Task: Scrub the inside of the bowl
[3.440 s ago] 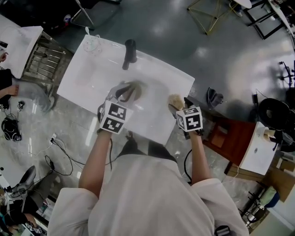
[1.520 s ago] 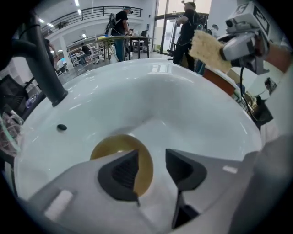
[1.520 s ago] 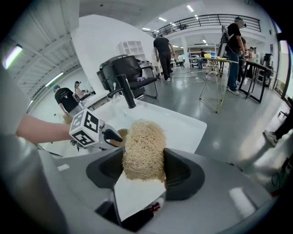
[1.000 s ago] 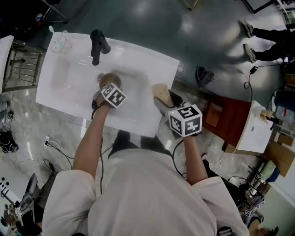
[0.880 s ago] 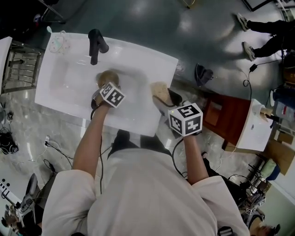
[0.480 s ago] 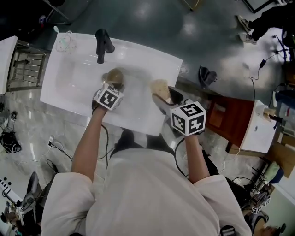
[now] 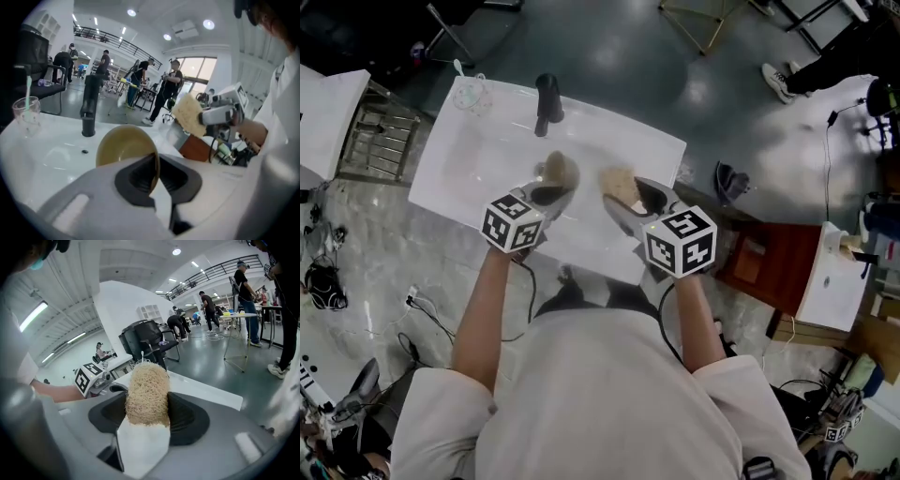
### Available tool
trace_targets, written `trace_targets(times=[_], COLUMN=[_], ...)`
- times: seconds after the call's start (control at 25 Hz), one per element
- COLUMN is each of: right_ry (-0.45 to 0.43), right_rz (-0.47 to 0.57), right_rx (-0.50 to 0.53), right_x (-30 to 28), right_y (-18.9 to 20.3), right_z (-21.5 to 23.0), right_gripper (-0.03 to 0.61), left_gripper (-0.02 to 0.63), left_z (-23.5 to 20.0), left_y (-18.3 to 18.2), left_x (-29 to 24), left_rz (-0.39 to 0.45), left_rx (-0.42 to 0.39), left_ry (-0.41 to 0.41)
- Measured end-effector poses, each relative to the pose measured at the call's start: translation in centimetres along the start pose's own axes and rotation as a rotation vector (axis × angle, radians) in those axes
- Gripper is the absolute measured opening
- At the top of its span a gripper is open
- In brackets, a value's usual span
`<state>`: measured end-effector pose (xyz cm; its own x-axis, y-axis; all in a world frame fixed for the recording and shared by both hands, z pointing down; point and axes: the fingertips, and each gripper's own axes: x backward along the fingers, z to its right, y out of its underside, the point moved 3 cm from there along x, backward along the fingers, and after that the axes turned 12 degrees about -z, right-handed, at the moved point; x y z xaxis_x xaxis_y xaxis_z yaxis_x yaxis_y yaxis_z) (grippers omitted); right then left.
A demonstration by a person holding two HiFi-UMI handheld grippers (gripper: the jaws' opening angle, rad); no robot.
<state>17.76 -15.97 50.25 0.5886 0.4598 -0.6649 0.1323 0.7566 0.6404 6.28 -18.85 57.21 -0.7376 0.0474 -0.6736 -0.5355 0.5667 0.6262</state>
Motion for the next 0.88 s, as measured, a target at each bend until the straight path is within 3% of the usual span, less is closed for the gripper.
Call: trace_targets(times=[0.28, 0.44, 0.64, 0.88], right_ry=[-0.03, -0.072, -0.107, -0.164], right_rz=[0.04, 0.05, 0.049, 0.104], right_rx=[0.129, 0.24, 0.367, 0.362], right_x=[0.5, 1.0, 1.5, 1.5], right_y=[-2.7, -4.0, -4.6, -6.2], right_z=[-5.6, -9.9, -15.4, -18.9], right_gripper=[0.262, 0.261, 0.261, 0.259], left_gripper=[0.011, 0.009, 0.009, 0.009], left_z=[4.7, 7.4, 9.8, 10.5], left_y=[-1.1, -0.3, 0.8, 2.2], left_x=[6.6, 9.9, 14.1, 18.3], left_rz=[0.254, 0.319, 0.382, 0.429], left_rx=[-0.014, -0.076, -0.148, -0.196], left_ry=[0.191, 0.295, 0.332, 0.312])
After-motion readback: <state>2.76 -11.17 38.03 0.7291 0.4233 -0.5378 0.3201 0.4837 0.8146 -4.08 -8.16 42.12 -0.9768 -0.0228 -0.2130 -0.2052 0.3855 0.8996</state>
